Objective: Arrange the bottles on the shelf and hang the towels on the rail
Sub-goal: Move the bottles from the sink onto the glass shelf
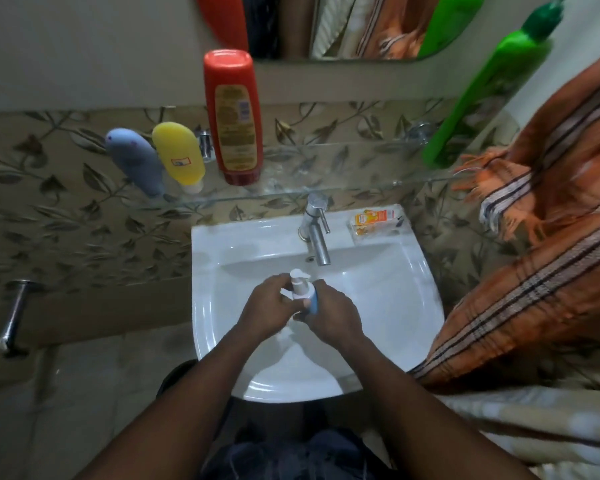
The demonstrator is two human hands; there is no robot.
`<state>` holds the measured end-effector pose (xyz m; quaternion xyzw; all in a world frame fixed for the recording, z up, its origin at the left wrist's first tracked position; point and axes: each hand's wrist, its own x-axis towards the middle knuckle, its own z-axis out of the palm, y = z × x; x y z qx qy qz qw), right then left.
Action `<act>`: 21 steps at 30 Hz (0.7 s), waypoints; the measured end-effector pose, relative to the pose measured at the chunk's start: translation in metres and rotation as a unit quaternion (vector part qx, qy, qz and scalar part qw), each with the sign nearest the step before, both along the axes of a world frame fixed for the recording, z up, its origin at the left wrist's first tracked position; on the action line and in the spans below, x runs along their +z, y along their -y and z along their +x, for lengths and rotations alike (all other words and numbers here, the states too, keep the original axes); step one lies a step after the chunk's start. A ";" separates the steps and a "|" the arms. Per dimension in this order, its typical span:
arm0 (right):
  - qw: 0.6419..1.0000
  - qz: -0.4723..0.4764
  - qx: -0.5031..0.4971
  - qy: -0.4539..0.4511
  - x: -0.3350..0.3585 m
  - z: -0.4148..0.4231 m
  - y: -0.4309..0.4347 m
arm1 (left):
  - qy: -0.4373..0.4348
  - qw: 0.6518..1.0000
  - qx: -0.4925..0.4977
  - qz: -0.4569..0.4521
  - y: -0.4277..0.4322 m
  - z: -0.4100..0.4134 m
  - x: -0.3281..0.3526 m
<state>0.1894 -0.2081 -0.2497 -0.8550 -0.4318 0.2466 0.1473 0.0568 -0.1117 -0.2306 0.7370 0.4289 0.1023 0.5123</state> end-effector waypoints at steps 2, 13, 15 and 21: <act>0.999 0.031 -0.009 0.004 0.013 0.003 0.003 | 0.023 1.000 0.000 0.003 0.010 0.008 0.009; 0.971 0.206 -0.075 -0.096 0.094 0.029 0.027 | 0.159 0.985 0.048 0.049 0.024 0.044 0.092; 0.966 0.232 -0.077 -0.084 0.109 0.039 0.029 | 0.208 0.976 0.033 0.059 0.026 0.051 0.109; 0.942 0.326 -0.085 -0.007 0.154 0.058 0.023 | 0.236 0.966 0.043 0.093 0.039 0.078 0.147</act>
